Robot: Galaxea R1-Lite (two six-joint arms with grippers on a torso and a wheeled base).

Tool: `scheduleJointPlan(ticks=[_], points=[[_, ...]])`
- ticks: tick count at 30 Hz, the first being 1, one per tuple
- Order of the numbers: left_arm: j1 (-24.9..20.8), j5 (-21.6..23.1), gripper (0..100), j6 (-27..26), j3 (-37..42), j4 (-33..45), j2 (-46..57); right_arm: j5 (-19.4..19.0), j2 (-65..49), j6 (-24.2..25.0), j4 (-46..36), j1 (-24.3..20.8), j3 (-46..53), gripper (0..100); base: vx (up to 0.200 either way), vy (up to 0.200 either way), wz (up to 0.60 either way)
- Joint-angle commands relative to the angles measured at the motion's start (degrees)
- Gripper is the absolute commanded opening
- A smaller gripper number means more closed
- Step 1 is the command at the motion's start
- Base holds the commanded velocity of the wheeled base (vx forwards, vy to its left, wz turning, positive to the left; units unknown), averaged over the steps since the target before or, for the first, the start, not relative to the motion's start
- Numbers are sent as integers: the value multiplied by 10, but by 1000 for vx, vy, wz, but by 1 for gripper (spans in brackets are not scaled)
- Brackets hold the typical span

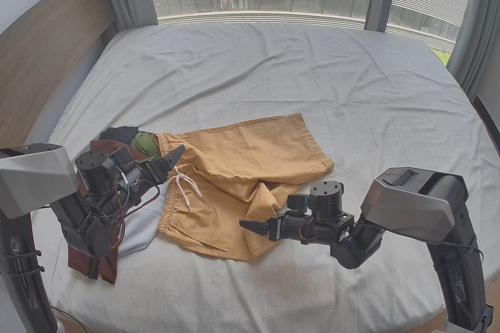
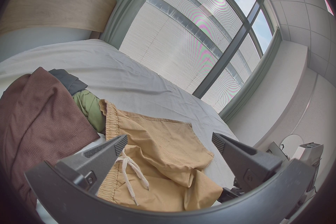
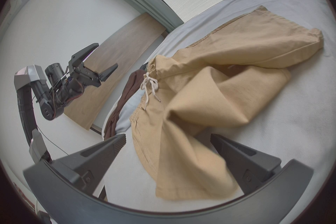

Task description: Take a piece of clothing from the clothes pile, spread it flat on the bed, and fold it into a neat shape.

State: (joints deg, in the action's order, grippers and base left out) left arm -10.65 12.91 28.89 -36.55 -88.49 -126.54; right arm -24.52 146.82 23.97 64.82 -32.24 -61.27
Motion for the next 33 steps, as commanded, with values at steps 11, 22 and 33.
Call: scheduleJointPlan(ticks=[11, 22, 33], points=[[2, 0, 100, 0, 0, -1, -1, -1, -63, -56, 1, 11, 120, 100, 0, 0, 0], [2, 0, 100, 0, 0, 0, -1, 0, -110, -30, 1, -42, 139, 100, 0, 0, 0], [2, 0, 100, 0, 1, -1, -2, 0, -80, -12, -6, -56, 61, 100, 0, 0, 0]])
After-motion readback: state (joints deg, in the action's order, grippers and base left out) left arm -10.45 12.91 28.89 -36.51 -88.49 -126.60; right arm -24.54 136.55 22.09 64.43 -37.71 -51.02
